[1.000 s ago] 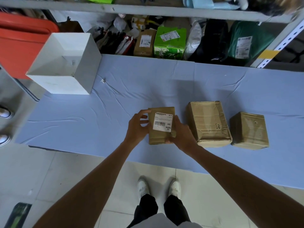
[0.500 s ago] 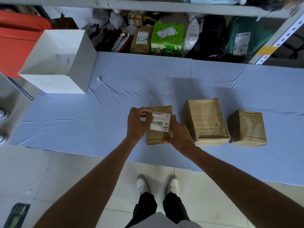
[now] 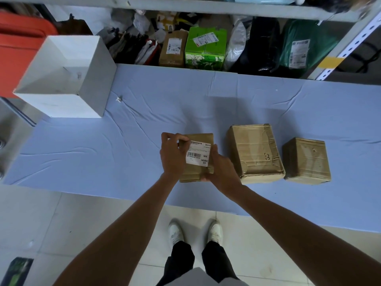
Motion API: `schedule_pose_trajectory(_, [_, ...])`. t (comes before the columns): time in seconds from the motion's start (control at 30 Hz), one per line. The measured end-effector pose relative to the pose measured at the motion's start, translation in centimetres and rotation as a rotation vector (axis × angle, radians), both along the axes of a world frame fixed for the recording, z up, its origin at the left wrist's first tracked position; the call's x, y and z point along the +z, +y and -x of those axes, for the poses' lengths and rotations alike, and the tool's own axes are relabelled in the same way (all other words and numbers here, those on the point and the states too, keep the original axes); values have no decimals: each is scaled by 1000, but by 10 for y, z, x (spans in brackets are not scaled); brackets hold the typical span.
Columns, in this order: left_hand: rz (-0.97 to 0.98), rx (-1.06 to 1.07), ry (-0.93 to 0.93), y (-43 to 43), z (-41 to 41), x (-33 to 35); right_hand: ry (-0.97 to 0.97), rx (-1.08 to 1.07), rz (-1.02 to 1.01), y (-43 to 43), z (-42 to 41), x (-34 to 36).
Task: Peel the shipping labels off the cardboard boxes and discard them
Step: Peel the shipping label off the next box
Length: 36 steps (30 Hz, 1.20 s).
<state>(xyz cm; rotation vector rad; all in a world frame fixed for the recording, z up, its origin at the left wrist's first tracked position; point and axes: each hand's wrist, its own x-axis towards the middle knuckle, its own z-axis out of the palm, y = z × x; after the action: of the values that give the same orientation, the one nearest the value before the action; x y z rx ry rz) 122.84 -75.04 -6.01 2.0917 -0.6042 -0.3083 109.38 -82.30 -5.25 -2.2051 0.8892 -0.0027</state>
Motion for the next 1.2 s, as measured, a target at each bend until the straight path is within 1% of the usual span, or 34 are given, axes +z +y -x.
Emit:
schedule_pose_trajectory(0.3, [-115,9,-12,-6,0,-1,26,1,-22,-2,-2,2])
schedule_pose_trajectory(0.5, [-66,-44,-60,0,-1,0,26,13,2,-1,-1,2])
schedule_pose_trajectory(0.67, [-70,-18,-66,-3,0,-1,45,13,8,-1,0,1])
schedule_pose_trajectory(0.9, [-176,-11,-119,-8,5,3,36,31,25,0,1,0])
schedule_pose_trajectory(1.07, [-234,-4,-97,-10,7,5,52,40,25,-1,0,0])
schedule_pose_trajectory(1.2, [-205,-22,-56,-7,9,5,77,33,21,-2,0,-3])
